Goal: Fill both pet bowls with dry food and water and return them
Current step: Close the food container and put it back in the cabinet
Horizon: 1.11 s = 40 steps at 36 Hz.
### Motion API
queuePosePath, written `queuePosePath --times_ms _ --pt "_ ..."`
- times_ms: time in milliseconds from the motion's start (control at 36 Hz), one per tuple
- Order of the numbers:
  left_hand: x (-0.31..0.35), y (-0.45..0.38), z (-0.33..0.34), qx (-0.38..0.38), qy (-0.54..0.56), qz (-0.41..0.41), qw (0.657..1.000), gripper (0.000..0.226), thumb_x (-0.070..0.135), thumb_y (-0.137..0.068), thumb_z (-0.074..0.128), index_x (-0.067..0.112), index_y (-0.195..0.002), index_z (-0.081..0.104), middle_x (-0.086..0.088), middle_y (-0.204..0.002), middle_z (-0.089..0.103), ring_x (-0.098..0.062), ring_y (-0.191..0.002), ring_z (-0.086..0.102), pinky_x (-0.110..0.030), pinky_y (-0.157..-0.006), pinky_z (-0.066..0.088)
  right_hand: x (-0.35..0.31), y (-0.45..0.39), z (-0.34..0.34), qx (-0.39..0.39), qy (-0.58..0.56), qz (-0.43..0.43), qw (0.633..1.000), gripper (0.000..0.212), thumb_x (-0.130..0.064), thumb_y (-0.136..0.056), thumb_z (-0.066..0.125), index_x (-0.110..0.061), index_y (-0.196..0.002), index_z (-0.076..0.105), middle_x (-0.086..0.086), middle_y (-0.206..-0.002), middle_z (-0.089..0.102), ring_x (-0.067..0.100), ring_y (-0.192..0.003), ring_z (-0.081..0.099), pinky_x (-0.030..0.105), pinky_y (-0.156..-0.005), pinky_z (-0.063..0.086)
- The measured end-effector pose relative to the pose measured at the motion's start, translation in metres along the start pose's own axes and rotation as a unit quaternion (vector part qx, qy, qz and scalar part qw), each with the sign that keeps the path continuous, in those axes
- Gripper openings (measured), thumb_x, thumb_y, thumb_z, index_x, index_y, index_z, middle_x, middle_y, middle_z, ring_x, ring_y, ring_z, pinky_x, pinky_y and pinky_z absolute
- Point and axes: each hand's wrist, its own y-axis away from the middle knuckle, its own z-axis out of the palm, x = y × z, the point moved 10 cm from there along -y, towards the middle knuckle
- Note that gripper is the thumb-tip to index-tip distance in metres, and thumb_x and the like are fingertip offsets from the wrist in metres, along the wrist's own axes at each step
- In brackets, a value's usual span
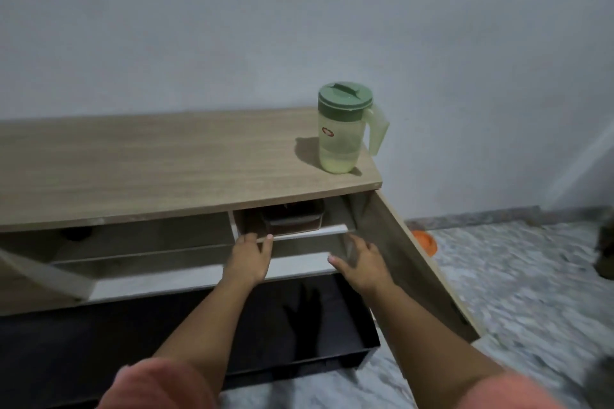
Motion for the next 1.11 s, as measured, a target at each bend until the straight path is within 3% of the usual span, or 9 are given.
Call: queuePosePath --times_ms 222,472,667,917,1111 --pt "0.057 0.010 -0.049 0.049 -0.174 0.095 0.979 0.061 0.030 -0.095 0.049 0.011 -0.149 0.028 -0.006 -0.160 0.015 -0.024 -0.147 0.019 -0.043 -0.114 0.029 0.007 0.026 -0.062 0.062 0.034 -0.006 0.997 0.061 -0.042 -0.091 0.056 -0.014 -0.143 0.037 0.010 -0.142 0.036 0.030 -0.128 0.044 0.035 -0.104 0.038" --pt "0.056 -0.018 -0.035 -0.049 -0.216 0.017 0.975 0.077 0.034 -0.098 0.046 0.015 -0.155 -0.001 -0.002 -0.163 -0.012 -0.022 -0.150 -0.009 -0.053 -0.120 0.012 0.024 0.027 -0.097 0.119 0.093 -0.051 0.987 0.055 -0.031 -0.089 0.057 -0.016 -0.140 0.042 0.004 -0.149 0.031 0.024 -0.132 0.039 0.034 -0.104 0.038" --pt "0.049 -0.024 -0.025 -0.070 -0.227 -0.013 0.971 0.083 0.033 -0.097 0.048 0.016 -0.155 -0.009 -0.001 -0.162 -0.016 -0.022 -0.150 -0.011 -0.056 -0.118 0.012 0.056 0.018 -0.089 0.063 0.083 -0.008 0.994 0.064 -0.032 -0.091 0.054 -0.016 -0.148 0.029 0.000 -0.158 0.015 0.027 -0.136 0.037 0.035 -0.105 0.038" --pt "0.045 -0.027 -0.030 -0.105 -0.246 -0.011 0.963 0.083 0.033 -0.097 0.049 0.017 -0.155 -0.008 0.000 -0.162 -0.014 -0.020 -0.151 -0.008 -0.054 -0.118 0.011 0.064 0.018 -0.074 0.016 0.085 0.007 0.996 0.070 -0.027 -0.095 0.046 -0.011 -0.153 0.012 -0.004 -0.162 0.002 0.015 -0.146 0.020 0.027 -0.110 0.031" --pt "0.035 -0.030 -0.040 -0.104 -0.238 -0.014 0.966 0.082 0.034 -0.097 0.049 0.016 -0.155 -0.005 -0.001 -0.163 -0.009 -0.021 -0.151 -0.004 -0.052 -0.119 0.012 0.055 0.026 -0.066 0.025 0.047 0.031 0.998 0.070 -0.001 -0.088 0.045 -0.013 -0.152 0.021 -0.008 -0.161 0.007 0.021 -0.132 0.044 0.028 -0.099 0.043"
